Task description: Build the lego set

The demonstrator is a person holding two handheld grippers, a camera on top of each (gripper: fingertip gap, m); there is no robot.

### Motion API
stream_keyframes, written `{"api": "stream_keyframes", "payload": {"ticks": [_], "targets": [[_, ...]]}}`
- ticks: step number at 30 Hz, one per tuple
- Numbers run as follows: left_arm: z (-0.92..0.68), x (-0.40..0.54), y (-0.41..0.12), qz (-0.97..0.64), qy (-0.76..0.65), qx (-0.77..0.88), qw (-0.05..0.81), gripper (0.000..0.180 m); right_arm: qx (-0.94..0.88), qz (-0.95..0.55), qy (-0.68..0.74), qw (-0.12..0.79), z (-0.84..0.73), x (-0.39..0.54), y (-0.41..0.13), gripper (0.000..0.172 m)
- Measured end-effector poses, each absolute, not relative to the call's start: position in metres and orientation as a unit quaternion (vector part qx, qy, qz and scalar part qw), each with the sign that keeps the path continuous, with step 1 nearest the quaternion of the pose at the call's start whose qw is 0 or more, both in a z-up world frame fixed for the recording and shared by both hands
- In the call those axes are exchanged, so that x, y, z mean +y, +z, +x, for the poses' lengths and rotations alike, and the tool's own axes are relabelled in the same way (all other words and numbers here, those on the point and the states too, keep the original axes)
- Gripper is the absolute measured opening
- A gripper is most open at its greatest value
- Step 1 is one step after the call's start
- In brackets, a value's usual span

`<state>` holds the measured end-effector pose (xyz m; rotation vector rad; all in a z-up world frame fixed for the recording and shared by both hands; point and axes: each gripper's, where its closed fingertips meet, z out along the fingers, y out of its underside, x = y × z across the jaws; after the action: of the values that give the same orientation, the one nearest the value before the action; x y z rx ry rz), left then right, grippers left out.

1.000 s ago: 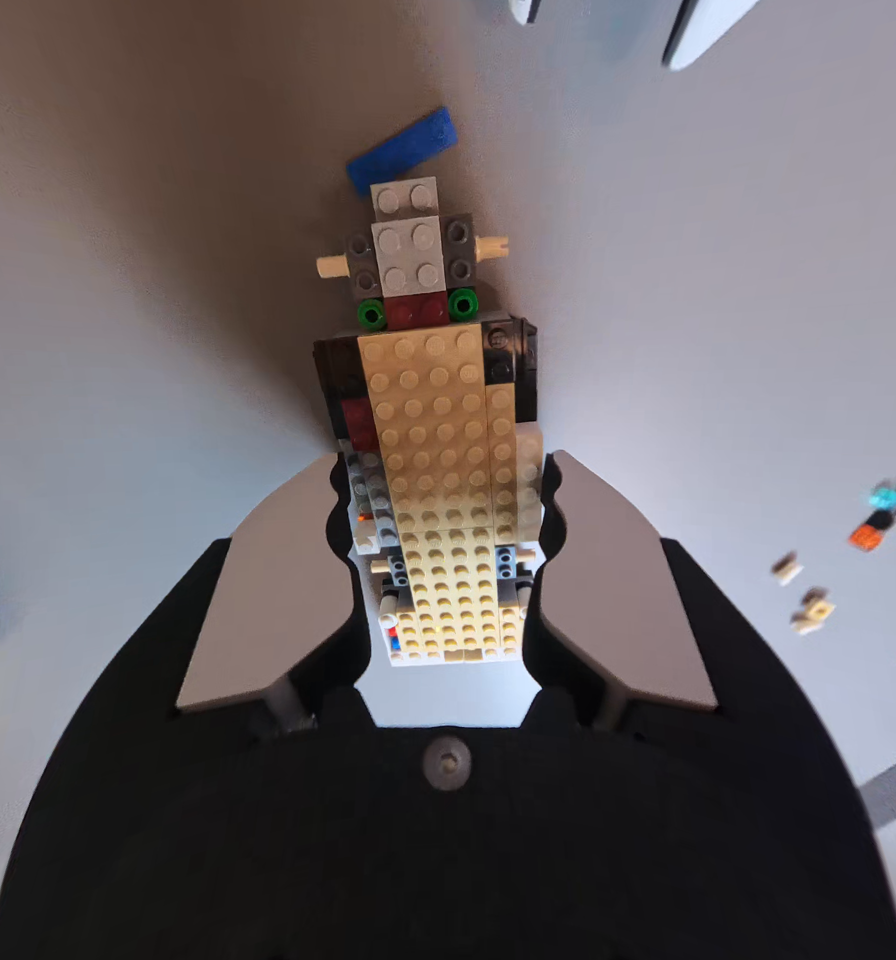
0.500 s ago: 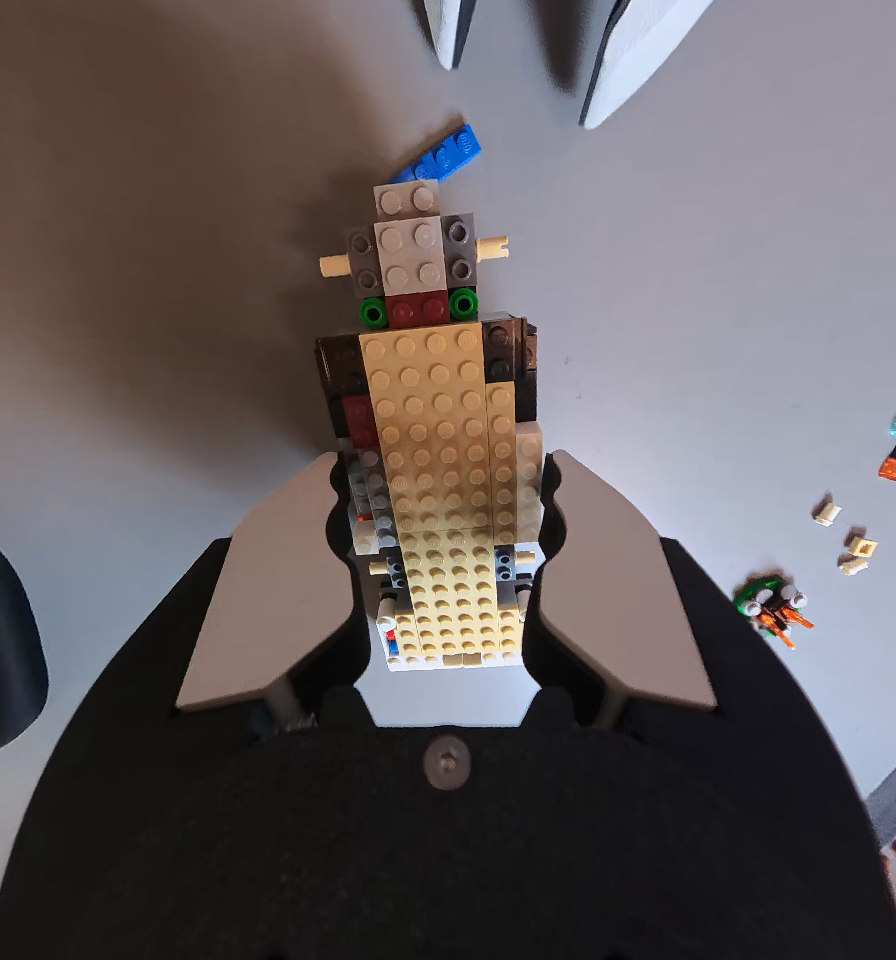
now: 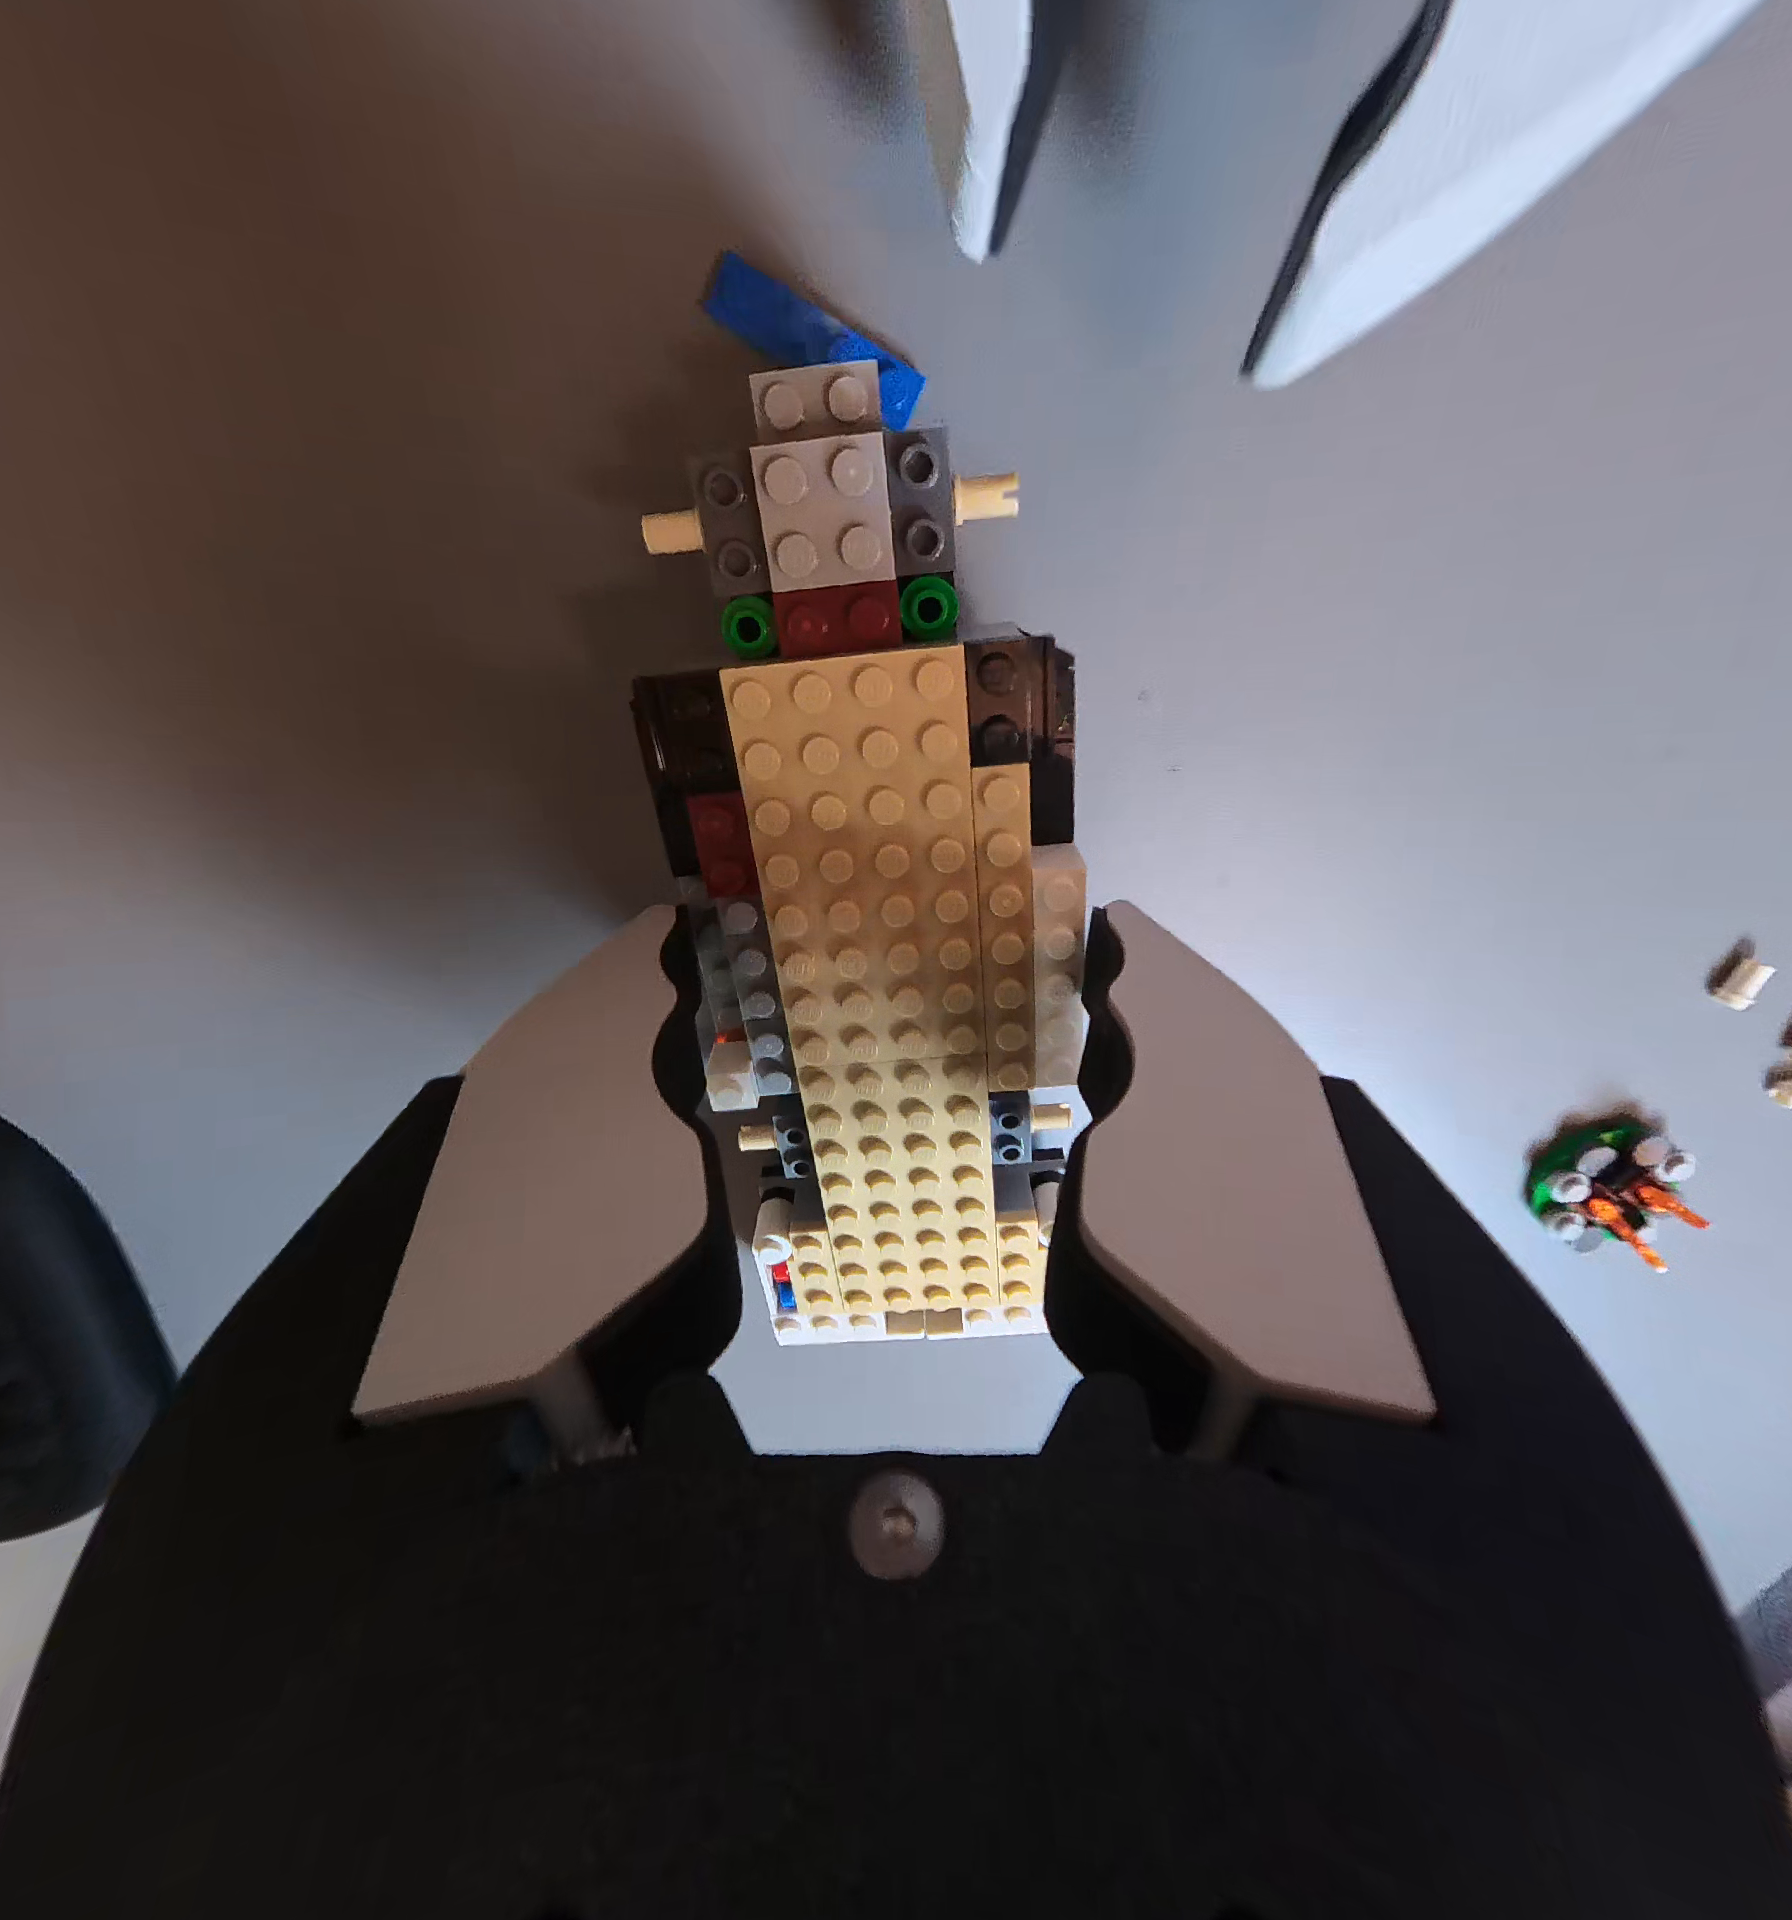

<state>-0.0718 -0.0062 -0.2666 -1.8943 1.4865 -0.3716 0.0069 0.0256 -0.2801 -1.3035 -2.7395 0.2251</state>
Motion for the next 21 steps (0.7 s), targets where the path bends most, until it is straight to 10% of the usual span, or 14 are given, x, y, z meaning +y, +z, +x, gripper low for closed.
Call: {"api": "stream_keyframes", "payload": {"ticks": [21], "targets": [[-0.048,-0.038,-0.283,-0.738,-0.176,0.540,0.364,0.038,-0.778,-0.628,0.000,0.001,0.024,-0.009,-0.289,0.071]]}}
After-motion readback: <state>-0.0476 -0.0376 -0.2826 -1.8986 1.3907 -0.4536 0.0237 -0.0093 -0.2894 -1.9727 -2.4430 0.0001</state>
